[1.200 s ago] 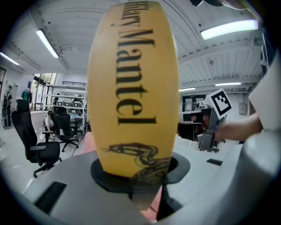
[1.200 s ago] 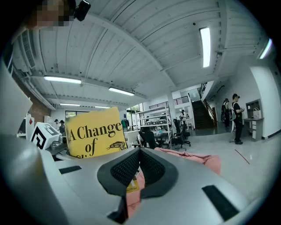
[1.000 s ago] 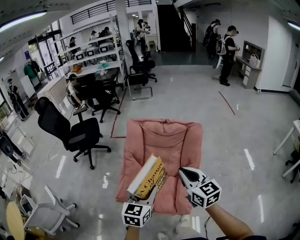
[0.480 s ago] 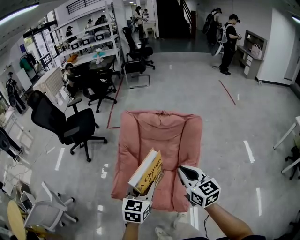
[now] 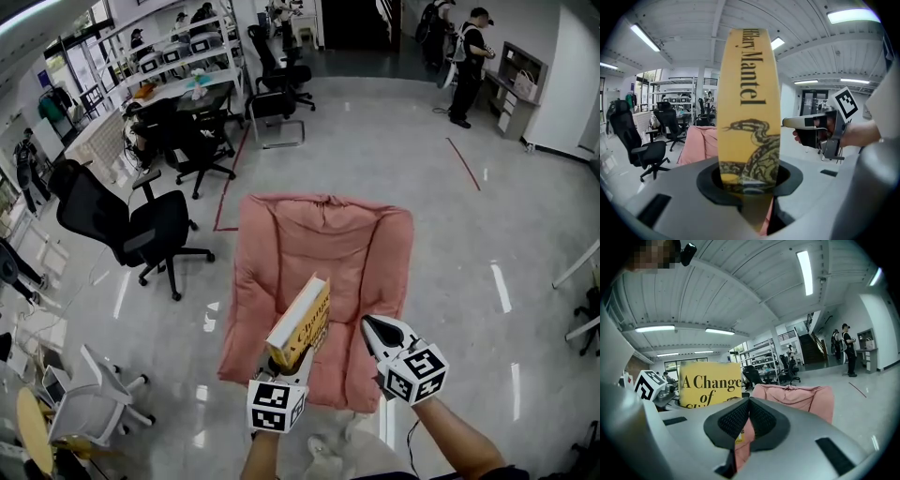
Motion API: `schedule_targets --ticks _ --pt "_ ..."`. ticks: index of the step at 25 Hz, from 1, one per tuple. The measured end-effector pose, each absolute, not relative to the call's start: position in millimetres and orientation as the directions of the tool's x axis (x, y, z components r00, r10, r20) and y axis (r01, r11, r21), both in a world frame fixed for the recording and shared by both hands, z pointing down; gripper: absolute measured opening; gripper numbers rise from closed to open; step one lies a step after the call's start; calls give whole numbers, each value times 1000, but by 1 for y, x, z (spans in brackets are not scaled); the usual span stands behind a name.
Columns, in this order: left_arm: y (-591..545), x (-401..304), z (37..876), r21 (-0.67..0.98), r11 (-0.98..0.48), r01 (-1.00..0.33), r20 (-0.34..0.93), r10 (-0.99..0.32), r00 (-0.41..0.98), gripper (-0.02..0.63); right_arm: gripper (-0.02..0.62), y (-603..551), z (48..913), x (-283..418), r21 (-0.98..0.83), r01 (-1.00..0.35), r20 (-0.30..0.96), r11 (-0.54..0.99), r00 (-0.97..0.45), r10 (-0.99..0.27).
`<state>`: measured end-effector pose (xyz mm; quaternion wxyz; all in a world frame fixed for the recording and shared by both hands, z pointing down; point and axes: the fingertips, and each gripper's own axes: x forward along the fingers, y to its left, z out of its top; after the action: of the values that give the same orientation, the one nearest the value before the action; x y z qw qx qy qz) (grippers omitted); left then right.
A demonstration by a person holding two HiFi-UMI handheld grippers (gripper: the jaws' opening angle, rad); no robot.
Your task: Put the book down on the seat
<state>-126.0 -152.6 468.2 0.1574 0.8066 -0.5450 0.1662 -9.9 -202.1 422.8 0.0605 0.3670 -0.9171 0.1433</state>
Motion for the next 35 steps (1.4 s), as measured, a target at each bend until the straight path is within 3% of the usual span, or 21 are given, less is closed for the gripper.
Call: schedule_targets --ticks 15,35 --pt "-186 -114 521 87 -354 -931 505 -790 347 147 17 -223 471 11 -253 -709 274 658 -705 -655" --pt "-210 -96 646 73 -358 -931 684 -662 308 146 17 -257 544 26 -302 -728 324 615 -685 -652"
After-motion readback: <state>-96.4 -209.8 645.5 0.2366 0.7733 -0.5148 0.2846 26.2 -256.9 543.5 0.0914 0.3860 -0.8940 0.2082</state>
